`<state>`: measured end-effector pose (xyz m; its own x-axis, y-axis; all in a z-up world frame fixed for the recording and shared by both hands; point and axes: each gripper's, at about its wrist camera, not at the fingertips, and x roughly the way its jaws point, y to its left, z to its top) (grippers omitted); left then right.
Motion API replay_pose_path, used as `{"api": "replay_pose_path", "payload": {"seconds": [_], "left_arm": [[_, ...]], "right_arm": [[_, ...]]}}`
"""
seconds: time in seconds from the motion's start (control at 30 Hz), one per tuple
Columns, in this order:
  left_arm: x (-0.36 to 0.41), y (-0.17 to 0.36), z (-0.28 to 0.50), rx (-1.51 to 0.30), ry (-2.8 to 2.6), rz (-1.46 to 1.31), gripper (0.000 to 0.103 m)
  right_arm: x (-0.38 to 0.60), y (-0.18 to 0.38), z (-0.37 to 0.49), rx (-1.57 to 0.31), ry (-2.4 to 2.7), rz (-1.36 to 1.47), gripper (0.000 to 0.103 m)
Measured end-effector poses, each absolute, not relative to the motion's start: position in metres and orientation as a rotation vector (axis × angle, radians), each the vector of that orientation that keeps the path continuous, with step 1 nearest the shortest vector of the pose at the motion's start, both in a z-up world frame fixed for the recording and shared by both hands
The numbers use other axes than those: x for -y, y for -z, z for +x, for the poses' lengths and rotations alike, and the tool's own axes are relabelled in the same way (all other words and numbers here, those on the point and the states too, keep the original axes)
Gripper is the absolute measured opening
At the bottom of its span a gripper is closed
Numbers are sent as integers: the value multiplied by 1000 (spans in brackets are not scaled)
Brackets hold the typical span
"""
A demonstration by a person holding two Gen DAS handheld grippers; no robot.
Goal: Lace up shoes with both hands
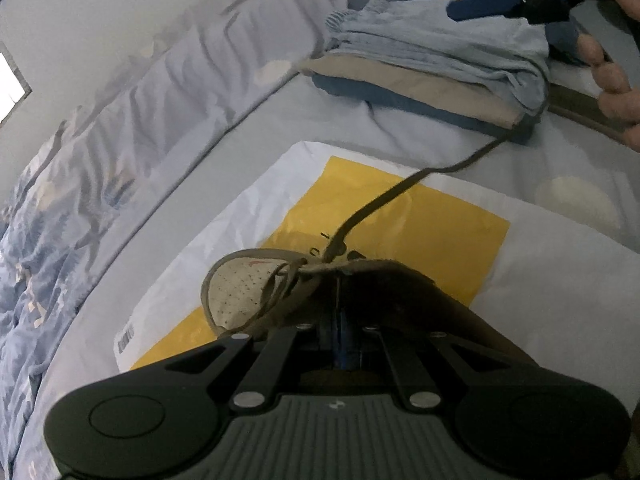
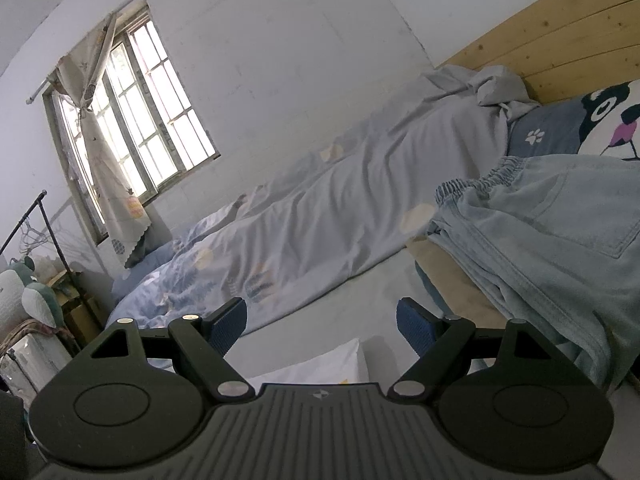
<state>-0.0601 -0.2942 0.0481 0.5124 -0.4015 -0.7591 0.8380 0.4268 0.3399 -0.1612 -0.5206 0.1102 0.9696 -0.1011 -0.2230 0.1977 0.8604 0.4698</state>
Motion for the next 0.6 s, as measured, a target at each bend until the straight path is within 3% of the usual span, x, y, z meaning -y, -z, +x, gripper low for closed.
{"api": "replay_pose_path", "payload": {"seconds": [0.6], "left_arm": [[300,-53,-59,-602,860,762,0]], "right_arm": [[517,-109,-156,-227,108,505,84]]}}
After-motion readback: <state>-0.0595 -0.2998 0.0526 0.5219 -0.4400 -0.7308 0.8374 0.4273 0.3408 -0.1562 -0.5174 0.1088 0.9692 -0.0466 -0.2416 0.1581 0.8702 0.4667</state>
